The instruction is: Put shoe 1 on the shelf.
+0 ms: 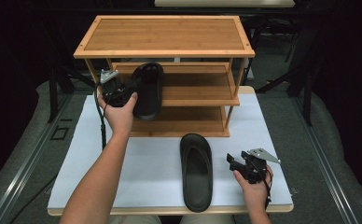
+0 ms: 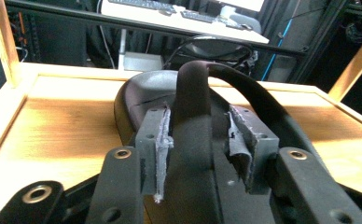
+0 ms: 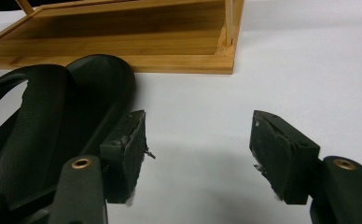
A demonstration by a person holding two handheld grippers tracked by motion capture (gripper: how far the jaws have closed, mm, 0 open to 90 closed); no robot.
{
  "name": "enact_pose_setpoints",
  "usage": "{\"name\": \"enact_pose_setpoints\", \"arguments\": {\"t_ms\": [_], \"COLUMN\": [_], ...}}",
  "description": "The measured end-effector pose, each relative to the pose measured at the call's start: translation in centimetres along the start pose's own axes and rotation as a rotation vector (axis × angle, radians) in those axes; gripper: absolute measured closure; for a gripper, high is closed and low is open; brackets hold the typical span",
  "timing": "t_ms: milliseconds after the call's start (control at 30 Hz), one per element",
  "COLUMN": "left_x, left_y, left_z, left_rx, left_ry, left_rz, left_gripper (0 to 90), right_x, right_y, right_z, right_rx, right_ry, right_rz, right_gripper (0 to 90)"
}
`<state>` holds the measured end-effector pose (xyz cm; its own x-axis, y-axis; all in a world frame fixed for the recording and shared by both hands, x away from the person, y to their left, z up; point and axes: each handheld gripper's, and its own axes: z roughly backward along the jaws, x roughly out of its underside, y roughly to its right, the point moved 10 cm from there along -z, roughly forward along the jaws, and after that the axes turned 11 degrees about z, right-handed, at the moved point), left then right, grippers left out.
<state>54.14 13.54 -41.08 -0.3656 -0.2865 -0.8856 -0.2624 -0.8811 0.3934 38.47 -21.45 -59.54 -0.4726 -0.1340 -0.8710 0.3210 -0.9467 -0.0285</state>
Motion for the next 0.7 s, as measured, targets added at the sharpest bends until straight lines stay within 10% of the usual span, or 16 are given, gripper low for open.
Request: {"name": "enact_pose_setpoints", "arguments": {"t_ms": [533,700], "left_x": [2.1,3.9], "left_y": [0.5,-0.2], "left_z": [7.4,10.1], "left_rx": [0.192,0.183], "left_ry": [-0.012,0.004], "left_rz": [0.02,-0.06], "left_gripper": [48.2,46.9], "right_x": [-0.7,-0.9], "right_y": [-2.1,-2.8], "right_z": [0.9,1.2], "right_rx": [-0.009,-0.008], "right_ry": [0.001,0.028], "right_rz": [0.083,0.095], "right_gripper": [35.4,35.4]}}
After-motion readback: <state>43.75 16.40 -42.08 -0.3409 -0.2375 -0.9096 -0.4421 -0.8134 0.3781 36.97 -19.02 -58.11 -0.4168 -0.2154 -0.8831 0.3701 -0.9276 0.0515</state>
